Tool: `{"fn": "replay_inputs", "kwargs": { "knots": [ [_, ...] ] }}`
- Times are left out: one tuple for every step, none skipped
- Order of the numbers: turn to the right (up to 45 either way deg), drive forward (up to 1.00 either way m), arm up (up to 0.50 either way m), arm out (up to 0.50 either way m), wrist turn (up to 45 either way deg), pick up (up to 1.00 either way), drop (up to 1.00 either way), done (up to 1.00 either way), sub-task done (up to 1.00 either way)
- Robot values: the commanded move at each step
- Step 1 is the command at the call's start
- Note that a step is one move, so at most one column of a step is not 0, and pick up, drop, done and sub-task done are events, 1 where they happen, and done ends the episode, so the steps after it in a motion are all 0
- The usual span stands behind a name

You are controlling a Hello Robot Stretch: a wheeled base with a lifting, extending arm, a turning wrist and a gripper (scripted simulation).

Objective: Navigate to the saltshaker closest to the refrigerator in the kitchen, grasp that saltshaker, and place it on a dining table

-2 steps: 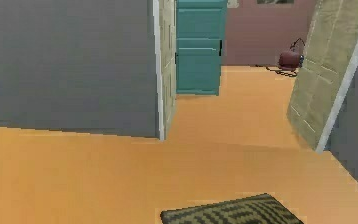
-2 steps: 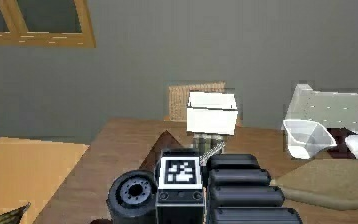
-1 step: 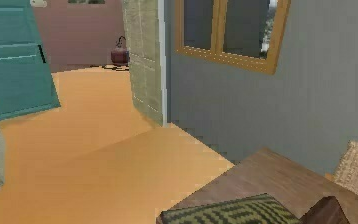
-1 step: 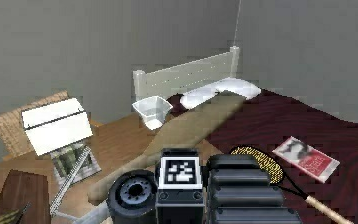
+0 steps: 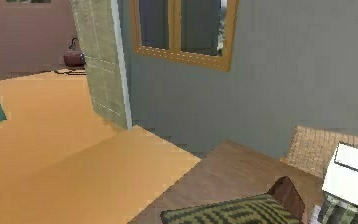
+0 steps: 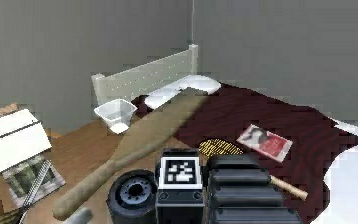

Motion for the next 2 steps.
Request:
{"fn": "replay_inputs", "kwargs": {
  "knots": [
    [-45.0, 0.00, 0.00, 0.00, 0.0, 0.00, 0.00, 0.00, 0.00],
    [-33.0, 0.00, 0.00, 0.00, 0.0, 0.00, 0.00, 0.00, 0.00]
  ]
}}
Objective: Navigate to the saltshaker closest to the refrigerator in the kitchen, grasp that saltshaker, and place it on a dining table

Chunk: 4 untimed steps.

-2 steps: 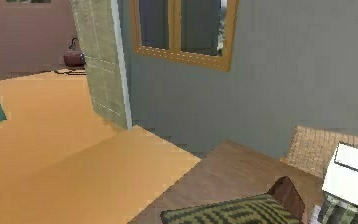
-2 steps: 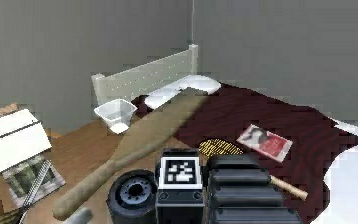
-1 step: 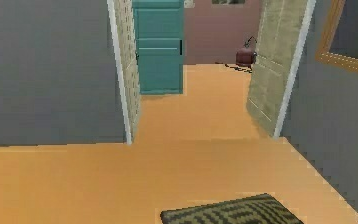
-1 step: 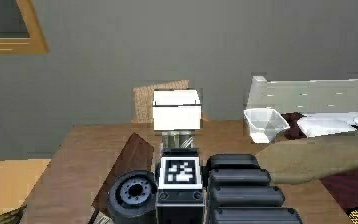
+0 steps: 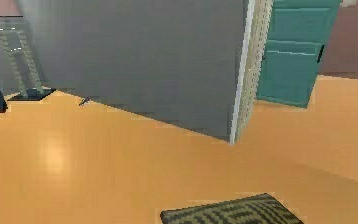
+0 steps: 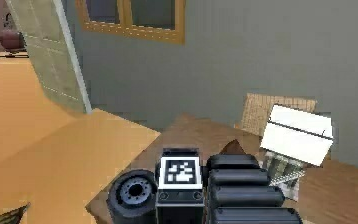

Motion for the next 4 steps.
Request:
{"fn": "replay_inputs", "kwargs": {
  "knots": [
    [45.0, 0.00, 0.00, 0.00, 0.0, 0.00, 0.00, 0.00, 0.00],
    [15.0, 0.00, 0.00, 0.00, 0.0, 0.00, 0.00, 0.00, 0.00],
    [0.0, 0.00, 0.00, 0.40, 0.0, 0.00, 0.00, 0.00, 0.00],
    [0.0, 0.00, 0.00, 0.00, 45.0, 0.00, 0.00, 0.00, 0.00]
  ]
}}
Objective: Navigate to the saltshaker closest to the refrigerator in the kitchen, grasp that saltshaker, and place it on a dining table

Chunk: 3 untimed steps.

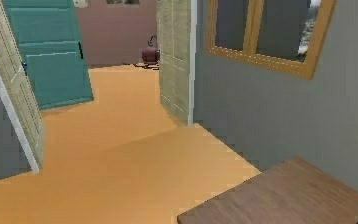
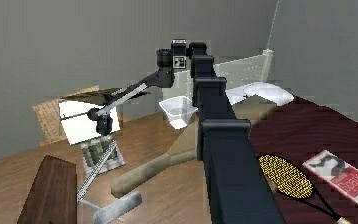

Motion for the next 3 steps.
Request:
{"fn": "replay_inputs", "kwargs": {
  "knots": [
    [0.0, 0.00, 0.00, 0.00, 30.0, 0.00, 0.00, 0.00, 0.00],
    [0.0, 0.00, -0.04, 0.00, 0.0, 0.00, 0.00, 0.00, 0.00],
    [0.0, 0.00, -0.32, 0.00, 0.0, 0.00, 0.00, 0.00, 0.00]
  ]
}}
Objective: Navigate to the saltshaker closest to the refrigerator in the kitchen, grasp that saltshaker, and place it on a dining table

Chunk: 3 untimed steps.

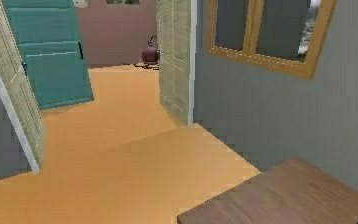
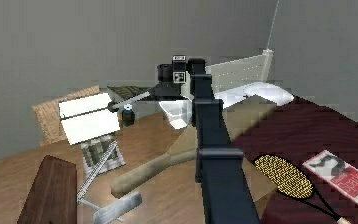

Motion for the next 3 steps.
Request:
{"fn": "replay_inputs", "kwargs": {
  "knots": [
    [0.0, 0.00, 0.00, 0.00, 0.0, 0.00, 1.00, 0.00, 0.00],
    [0.0, 0.00, 0.04, 0.00, 0.0, 0.00, 0.00, 0.00, 0.00],
    [0.0, 0.00, 0.00, -0.08, 0.0, 0.00, 0.00, 0.00, 0.00]
  ]
}}
